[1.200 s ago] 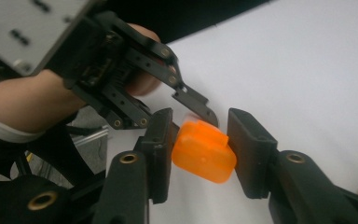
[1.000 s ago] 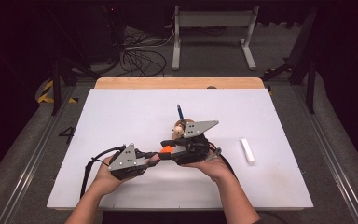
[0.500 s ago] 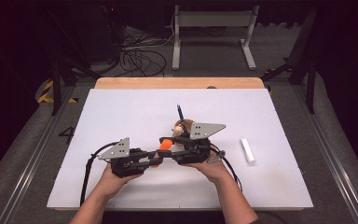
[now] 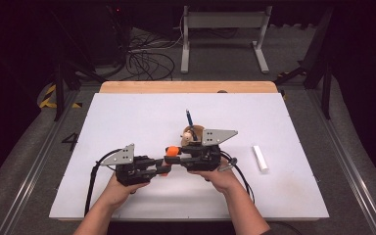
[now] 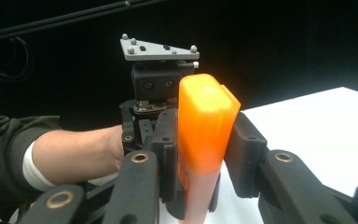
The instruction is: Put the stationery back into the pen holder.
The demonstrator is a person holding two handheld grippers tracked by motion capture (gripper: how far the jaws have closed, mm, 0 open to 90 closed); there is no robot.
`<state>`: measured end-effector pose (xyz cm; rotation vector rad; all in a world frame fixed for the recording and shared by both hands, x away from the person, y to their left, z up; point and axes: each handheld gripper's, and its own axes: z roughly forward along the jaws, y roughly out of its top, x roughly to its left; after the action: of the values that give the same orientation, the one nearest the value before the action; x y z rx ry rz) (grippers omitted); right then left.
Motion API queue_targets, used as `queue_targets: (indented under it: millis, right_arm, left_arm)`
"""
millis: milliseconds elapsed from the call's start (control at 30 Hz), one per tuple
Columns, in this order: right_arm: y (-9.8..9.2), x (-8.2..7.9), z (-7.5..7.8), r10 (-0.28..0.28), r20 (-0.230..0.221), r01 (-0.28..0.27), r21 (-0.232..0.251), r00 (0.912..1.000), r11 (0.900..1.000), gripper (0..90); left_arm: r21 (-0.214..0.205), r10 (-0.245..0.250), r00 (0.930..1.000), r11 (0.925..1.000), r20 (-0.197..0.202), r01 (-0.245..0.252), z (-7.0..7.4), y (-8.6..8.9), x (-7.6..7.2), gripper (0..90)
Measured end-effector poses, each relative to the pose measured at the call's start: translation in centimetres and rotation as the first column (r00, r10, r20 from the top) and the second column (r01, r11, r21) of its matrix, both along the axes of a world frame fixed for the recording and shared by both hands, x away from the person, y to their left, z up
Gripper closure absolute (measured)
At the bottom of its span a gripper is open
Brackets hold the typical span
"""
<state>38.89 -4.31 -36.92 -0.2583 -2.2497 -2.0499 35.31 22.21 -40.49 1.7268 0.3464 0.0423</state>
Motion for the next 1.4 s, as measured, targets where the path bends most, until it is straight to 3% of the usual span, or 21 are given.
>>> queue_targets:
  millis: [100, 300, 433, 567, 733, 1000, 1167, 1300, 1400]
  right_arm:
    - [0.2, -0.1, 0.0, -0.025, 0.017, 0.026, -0.038, 0.9995, 0.9989, 70.2]
    - [0.1, -0.2, 0.3, -0.096, 0.059, 0.102, -0.097, 0.9936, 0.9900, 70.4]
    - [-0.4, -0.4, 0.9, -0.155, 0.102, 0.165, -0.102, 0.9826, 0.9809, 70.4]
    - [-1.0, -0.6, 1.5, -0.217, 0.143, 0.231, -0.090, 0.9657, 0.9688, 70.4]
    - [-1.8, -0.8, 2.4, -0.298, 0.201, 0.318, -0.076, 0.9332, 0.9451, 70.4]
    - [-3.5, -0.8, 3.5, -0.399, 0.240, 0.417, -0.030, 0.8852, 0.9084, 70.4]
    - [-4.5, -0.5, 3.4, -0.483, 0.262, 0.505, -0.018, 0.8354, 0.8629, 70.4]
    - [-5.0, 0.1, 2.7, -0.536, 0.249, 0.557, -0.017, 0.8067, 0.8304, 70.4]
    - [-5.3, 0.5, 2.2, -0.575, 0.246, 0.595, -0.007, 0.7802, 0.8038, 70.4]
  left_arm:
    - [0.049, 0.047, 0.9988, 0.9977, 0.017, -0.047, -0.1, -0.2, 0.1, 63.5]
    - [0.083, 0.094, 0.9945, 0.9917, 0.045, -0.098, 0.0, -0.1, 0.0, 52.5]
    - [0.092, 0.122, 0.9915, 0.9877, 0.045, -0.126, 0.0, -0.1, 0.1, 45.3]
    - [0.110, 0.158, 0.9860, 0.9805, 0.053, -0.163, 0.0, -0.2, 0.1, 37.1]
    - [0.114, 0.174, 0.9831, 0.9772, 0.058, -0.179, 0.0, -0.1, 0.1, 33.7]
    - [0.120, 0.177, 0.9824, 0.9758, 0.060, -0.183, 0.0, -0.3, 0.2, 31.3]
    - [0.115, 0.179, 0.9823, 0.9761, 0.056, -0.184, 0.1, -0.2, 0.1, 29.8]
    - [0.116, 0.183, 0.9814, 0.9752, 0.060, -0.188, 0.1, -0.2, 0.1, 28.9]
    - [0.115, 0.182, 0.9816, 0.9755, 0.059, -0.187, 0.1, -0.2, 0.1, 28.0]
